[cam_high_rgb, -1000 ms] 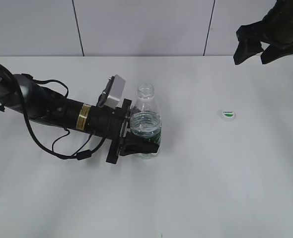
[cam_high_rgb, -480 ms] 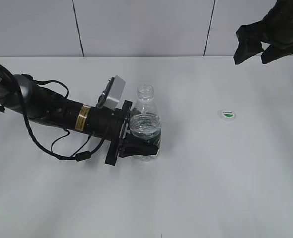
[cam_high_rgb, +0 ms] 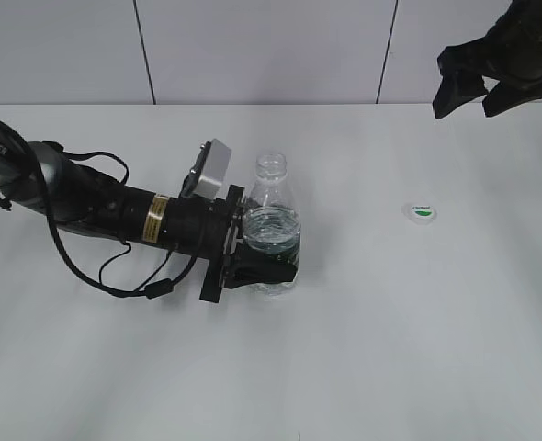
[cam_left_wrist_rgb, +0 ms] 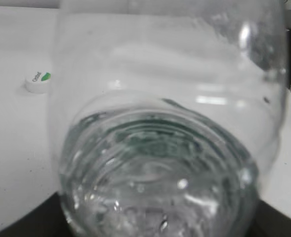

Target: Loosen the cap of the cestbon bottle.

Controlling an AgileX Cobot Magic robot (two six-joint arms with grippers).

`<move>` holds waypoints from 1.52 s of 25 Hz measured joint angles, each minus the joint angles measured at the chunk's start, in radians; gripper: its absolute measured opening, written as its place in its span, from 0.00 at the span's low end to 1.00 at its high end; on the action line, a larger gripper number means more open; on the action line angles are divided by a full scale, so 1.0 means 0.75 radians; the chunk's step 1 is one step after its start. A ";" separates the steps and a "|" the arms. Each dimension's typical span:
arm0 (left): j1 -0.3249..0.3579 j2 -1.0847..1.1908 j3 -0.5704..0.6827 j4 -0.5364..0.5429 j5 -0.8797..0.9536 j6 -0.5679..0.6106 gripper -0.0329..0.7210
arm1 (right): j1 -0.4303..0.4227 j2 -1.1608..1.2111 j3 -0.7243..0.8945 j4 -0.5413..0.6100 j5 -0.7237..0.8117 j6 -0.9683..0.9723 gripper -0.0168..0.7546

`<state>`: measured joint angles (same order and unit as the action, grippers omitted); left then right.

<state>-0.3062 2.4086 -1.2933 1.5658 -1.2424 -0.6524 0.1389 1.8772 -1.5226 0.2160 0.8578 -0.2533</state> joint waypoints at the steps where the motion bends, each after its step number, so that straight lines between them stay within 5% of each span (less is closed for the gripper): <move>1: 0.000 0.000 0.000 -0.002 0.000 0.000 0.59 | 0.000 0.000 0.000 0.000 0.000 0.000 0.73; 15: 0.000 0.003 0.008 -0.060 0.037 -0.060 0.73 | 0.000 0.000 0.000 -0.003 -0.001 0.002 0.73; 38: -0.003 -0.107 0.012 -0.050 0.042 -0.245 0.77 | 0.000 0.000 0.000 -0.033 -0.001 0.001 0.73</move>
<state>-0.3081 2.3284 -1.2846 1.5281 -1.2108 -0.8361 0.1389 1.8772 -1.5226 0.1911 0.8568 -0.2528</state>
